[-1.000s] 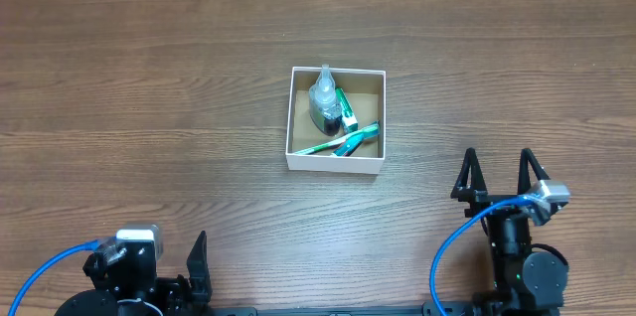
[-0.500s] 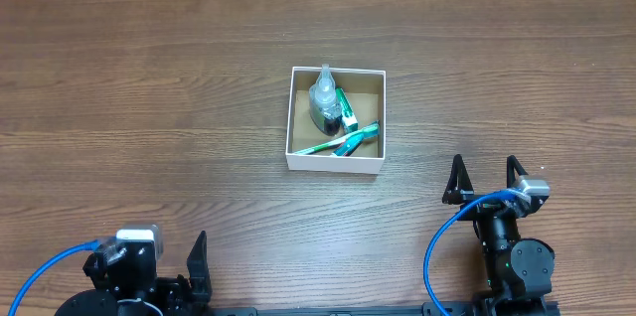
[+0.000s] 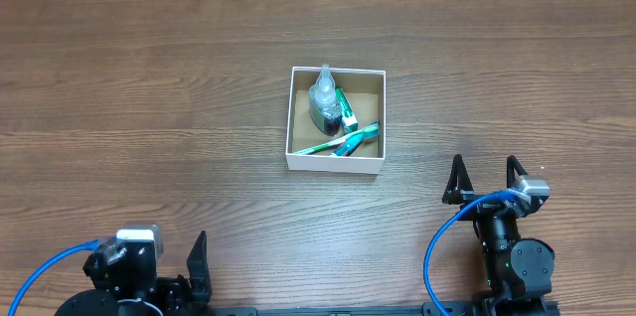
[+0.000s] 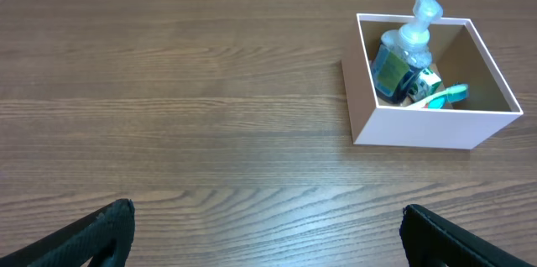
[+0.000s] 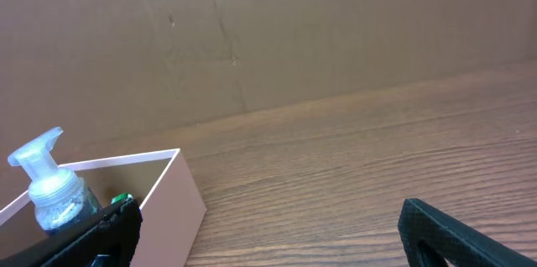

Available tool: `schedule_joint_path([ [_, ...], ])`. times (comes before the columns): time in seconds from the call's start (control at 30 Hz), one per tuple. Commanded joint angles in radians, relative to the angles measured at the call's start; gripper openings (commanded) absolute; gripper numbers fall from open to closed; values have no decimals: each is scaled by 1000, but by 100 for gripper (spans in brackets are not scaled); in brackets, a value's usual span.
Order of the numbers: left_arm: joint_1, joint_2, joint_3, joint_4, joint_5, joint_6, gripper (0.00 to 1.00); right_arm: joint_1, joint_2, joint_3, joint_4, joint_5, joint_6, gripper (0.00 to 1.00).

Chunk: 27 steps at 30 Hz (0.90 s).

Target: Pack container

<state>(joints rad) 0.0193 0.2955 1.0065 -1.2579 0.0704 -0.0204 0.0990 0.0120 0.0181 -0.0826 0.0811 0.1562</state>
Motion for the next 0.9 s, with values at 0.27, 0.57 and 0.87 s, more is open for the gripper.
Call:
schedule_joint_path([
  [0.27,78,-126,-533,566,85,-1,100,3,-9,-10,6,-8,-7,100],
  [0.57,6,-294,-955,1339,137,158,100,3,-9,-10,6,-8,-7,100],
  [0.87,5,-284,-1001,1202,137,140,100,3,-9,-10,6,-8,-7,100],
])
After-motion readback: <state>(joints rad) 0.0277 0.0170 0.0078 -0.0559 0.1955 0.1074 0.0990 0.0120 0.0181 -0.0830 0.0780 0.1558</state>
